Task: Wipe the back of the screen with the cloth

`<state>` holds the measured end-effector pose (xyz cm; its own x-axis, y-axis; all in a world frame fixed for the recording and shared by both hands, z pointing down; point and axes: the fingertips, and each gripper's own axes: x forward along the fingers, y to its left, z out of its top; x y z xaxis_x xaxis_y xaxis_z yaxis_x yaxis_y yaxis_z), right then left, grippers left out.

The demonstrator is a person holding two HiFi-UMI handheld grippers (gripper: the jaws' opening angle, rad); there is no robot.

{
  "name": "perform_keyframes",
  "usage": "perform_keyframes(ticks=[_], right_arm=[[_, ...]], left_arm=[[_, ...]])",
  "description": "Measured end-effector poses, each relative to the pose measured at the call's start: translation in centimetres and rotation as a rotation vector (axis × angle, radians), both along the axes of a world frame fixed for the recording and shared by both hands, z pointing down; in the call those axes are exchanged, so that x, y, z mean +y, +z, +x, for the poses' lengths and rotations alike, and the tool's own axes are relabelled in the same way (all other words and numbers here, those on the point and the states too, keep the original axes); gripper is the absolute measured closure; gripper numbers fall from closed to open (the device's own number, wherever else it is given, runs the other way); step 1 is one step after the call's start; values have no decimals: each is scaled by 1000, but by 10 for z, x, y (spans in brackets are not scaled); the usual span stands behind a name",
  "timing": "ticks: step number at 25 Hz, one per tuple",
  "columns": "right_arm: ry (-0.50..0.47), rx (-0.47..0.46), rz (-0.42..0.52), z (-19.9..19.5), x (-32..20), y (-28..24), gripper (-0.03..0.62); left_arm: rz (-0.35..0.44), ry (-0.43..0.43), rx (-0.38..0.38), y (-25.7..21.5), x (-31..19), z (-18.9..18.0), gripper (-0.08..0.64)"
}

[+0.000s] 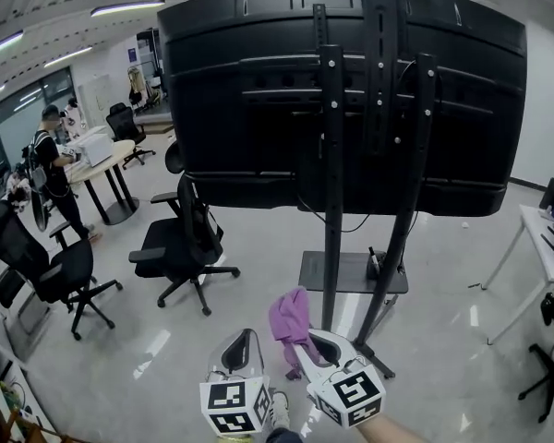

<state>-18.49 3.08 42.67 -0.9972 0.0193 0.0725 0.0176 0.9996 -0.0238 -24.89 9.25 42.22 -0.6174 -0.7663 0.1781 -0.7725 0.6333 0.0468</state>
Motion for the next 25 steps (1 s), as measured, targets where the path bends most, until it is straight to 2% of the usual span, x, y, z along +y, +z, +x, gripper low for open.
perform_keyframes(ticks=[9,15,20,25], right_arm=[[144,-73,37,-163,-81,-42,538],[244,-101,96,-260,-146,-71,538],[364,-128,131,-315,-205,-95,538],[475,-129,178,-342,-255,-110,538]], left_arm=[[-5,99,-59,-37,-68,-166,552],[17,143,-82,-57,-108,-260,552],[25,166,-70,-60,-136,-317,552],[23,185,-56,-59,-163,-354,552]])
